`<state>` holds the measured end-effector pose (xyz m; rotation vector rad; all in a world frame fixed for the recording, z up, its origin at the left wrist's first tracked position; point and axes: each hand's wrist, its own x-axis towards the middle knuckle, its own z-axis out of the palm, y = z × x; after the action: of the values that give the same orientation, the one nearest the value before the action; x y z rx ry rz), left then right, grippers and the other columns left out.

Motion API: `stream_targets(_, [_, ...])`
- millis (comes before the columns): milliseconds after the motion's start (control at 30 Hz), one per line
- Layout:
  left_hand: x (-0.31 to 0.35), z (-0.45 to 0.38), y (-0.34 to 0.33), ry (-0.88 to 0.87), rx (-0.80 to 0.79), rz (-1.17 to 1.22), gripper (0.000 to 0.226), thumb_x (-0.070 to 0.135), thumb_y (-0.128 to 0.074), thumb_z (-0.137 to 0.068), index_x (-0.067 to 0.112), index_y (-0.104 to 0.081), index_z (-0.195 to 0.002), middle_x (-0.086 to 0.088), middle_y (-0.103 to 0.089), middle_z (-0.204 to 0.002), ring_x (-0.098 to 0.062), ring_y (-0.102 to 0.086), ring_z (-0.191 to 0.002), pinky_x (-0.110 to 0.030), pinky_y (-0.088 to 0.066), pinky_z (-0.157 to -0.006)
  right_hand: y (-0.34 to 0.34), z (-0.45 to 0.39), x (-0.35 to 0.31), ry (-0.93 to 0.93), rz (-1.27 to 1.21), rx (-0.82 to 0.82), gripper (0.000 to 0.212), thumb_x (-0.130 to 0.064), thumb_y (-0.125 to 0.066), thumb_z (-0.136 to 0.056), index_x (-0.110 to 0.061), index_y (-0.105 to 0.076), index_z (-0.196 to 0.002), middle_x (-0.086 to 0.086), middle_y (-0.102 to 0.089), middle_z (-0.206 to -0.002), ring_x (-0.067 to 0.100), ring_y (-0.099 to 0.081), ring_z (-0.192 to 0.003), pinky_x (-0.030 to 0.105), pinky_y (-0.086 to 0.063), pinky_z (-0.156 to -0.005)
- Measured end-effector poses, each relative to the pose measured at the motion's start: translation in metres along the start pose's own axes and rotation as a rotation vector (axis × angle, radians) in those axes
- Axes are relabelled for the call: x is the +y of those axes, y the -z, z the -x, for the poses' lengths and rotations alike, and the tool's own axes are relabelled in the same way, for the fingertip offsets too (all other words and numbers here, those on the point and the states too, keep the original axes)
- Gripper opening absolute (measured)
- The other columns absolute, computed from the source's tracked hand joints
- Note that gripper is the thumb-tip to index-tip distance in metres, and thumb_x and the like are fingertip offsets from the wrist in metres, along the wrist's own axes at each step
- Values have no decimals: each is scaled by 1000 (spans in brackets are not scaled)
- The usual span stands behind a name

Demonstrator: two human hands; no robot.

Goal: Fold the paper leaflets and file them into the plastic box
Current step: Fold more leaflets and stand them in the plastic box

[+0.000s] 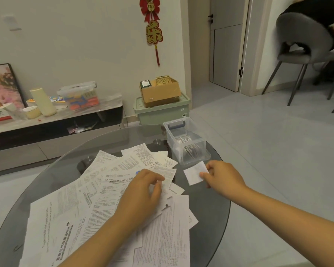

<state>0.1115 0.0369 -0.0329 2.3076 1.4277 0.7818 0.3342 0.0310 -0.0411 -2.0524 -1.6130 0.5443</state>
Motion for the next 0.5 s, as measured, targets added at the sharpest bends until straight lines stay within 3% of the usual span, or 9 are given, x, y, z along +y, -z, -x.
stream_targets(100, [-6,-2,0,-2,5,-43,19,24,-48,-96,28,-63,-108,27,-48,-99,6,-49,-93,-8,-36,-81,-7,1,-3,16,132,67,45,-42,-56,-90,-20,-42,-127,0,-66,-107,22,-62,-97,29,-43,-70])
stream_targets(233, [-9,-1,-1,2,-3,-75,22,24,-46,-97,26,-62,-112,22,-49,-103,1,-49,-95,-12,-37,-84,-8,0,-8,-24,184,121,67,-53,-57,-86,-18,-26,-135,2,-64,-111,23,-63,-97,29,-41,-70])
stream_targets(400, [-11,0,2,11,21,-85,21,26,-46,-96,29,-62,-109,23,-49,-103,-2,-50,-100,-18,-40,-89,-2,1,-9,-4,250,211,58,-56,-48,-90,-16,-30,-129,1,-65,-99,19,-60,-78,27,-40,-62])
stream_targets(500, [-15,2,6,27,27,-99,21,24,-47,-96,29,-63,-110,22,-50,-104,-8,-51,-104,-23,-41,-91,1,2,-15,39,175,235,52,-53,-47,-91,-20,-32,-127,-1,-64,-100,20,-63,-84,29,-45,-67])
